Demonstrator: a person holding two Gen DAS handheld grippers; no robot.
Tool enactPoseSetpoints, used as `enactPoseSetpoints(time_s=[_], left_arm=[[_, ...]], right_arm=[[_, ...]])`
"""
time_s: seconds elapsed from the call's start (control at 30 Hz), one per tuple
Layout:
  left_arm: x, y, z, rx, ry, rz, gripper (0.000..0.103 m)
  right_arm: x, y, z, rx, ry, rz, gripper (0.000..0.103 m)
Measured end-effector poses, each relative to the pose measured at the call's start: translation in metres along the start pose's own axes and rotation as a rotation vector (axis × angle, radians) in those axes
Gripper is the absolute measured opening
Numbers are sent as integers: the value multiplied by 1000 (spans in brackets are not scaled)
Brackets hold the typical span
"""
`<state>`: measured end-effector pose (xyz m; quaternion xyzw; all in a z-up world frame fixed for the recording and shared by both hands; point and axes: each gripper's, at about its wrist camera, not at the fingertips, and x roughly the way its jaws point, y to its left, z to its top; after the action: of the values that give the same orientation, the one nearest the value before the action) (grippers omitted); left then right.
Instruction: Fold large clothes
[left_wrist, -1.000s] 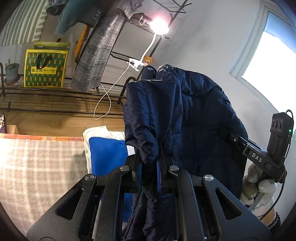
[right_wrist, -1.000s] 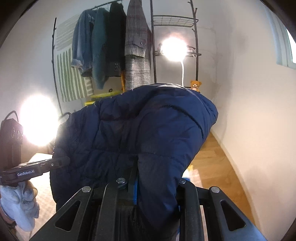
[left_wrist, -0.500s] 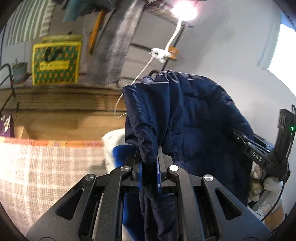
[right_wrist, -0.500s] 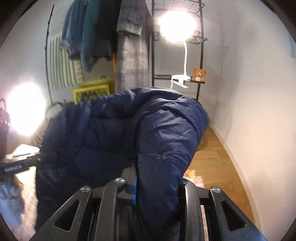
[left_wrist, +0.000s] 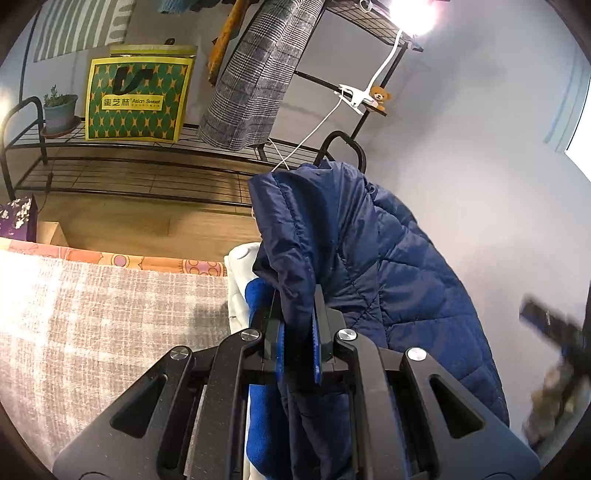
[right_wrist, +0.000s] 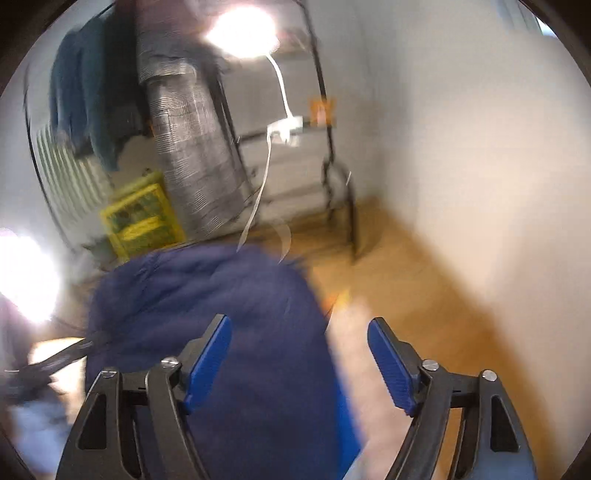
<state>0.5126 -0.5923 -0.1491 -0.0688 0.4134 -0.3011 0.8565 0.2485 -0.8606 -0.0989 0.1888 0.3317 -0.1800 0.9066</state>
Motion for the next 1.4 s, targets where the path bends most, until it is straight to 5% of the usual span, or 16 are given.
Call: enactPoseSetpoints(time_s=[0.17, 0.3, 0.37, 0.4, 0.5, 0.63, 0.73, 0.83, 1.0, 1.17, 1.4], left_arm=[[-2, -1, 1, -3, 1, 3, 9], [-4, 0, -1, -16, -1, 4, 9], [-5, 0, -1, -22, -2, 2, 9], [-5, 0, -1, -19, -1, 4, 9], [-8, 7, -2, -60, 1, -22, 9], [-1, 19, -7, -121, 18, -27, 9], [1, 22, -5, -134, 23, -14, 14], [-5, 37, 3, -200, 31, 13, 32], [-43, 37, 7, -107, -15, 110, 32], [-96, 27, 6, -39, -44, 102, 32], [-182, 5, 0, 42, -91, 88, 32]], right_arm=[[-25, -26, -84, 68, 97, 25, 89], [-31, -48, -137, 233, 194, 185, 94], [-22, -49, -149, 283, 247, 270, 81], [-19, -46, -150, 285, 253, 315, 74], [-12, -34, -134, 216, 229, 265, 40], [-2, -35, -105, 151, 169, 160, 32], [4, -37, -96, 165, 156, 143, 32], [4, -29, -100, 137, 167, 118, 34], [-10, -33, -104, 179, 193, 103, 47], [-40, -26, -106, 195, 153, 115, 48], [-116, 29, -101, 43, 53, 78, 55]])
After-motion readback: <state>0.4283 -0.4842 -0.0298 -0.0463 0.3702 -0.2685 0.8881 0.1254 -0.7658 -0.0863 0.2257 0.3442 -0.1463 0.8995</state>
